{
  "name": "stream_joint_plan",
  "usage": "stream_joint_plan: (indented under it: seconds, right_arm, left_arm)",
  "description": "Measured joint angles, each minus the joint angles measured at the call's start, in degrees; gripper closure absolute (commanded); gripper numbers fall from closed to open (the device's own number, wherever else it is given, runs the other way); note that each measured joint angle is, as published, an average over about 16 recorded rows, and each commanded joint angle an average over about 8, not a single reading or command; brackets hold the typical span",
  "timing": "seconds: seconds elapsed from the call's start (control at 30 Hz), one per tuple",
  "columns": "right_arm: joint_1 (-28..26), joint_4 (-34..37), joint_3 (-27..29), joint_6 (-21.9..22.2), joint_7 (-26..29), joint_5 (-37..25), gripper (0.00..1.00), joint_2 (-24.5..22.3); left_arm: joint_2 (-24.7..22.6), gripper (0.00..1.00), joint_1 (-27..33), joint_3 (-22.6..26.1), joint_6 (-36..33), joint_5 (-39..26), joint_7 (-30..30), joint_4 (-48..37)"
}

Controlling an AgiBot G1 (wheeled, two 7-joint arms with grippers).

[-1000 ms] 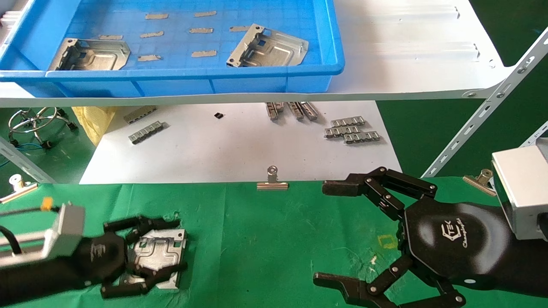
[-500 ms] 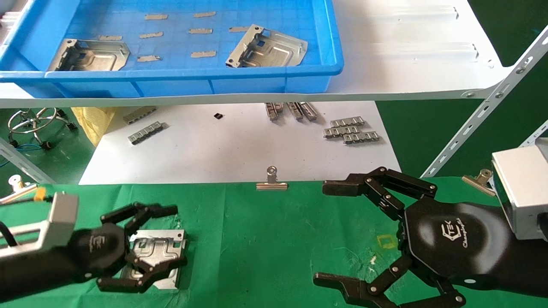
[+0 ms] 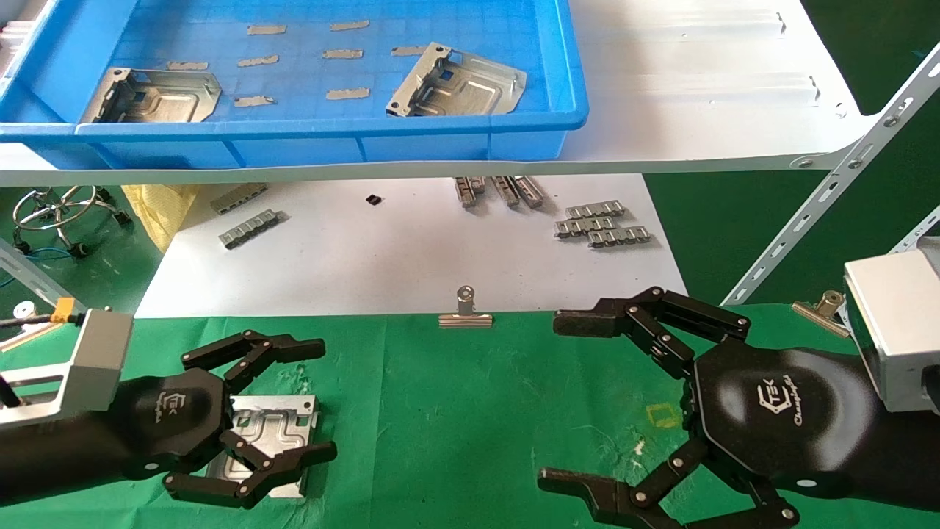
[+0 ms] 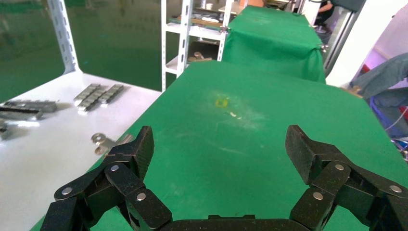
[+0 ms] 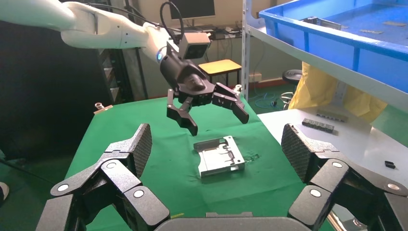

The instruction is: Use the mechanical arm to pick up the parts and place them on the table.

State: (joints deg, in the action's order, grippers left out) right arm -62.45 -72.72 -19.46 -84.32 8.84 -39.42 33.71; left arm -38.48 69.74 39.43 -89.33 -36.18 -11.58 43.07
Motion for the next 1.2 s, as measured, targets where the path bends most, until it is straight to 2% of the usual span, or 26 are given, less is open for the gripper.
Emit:
stream_joint_plan:
  seconds: [1.2]
  right_arm:
    - [0.0,0.0,0.0,0.0,0.0,0.0,0.00,0.0]
  left_arm:
    - [3.2,0.00,-7.5,-21.4,3.3,-5.2,20.3,27.9]
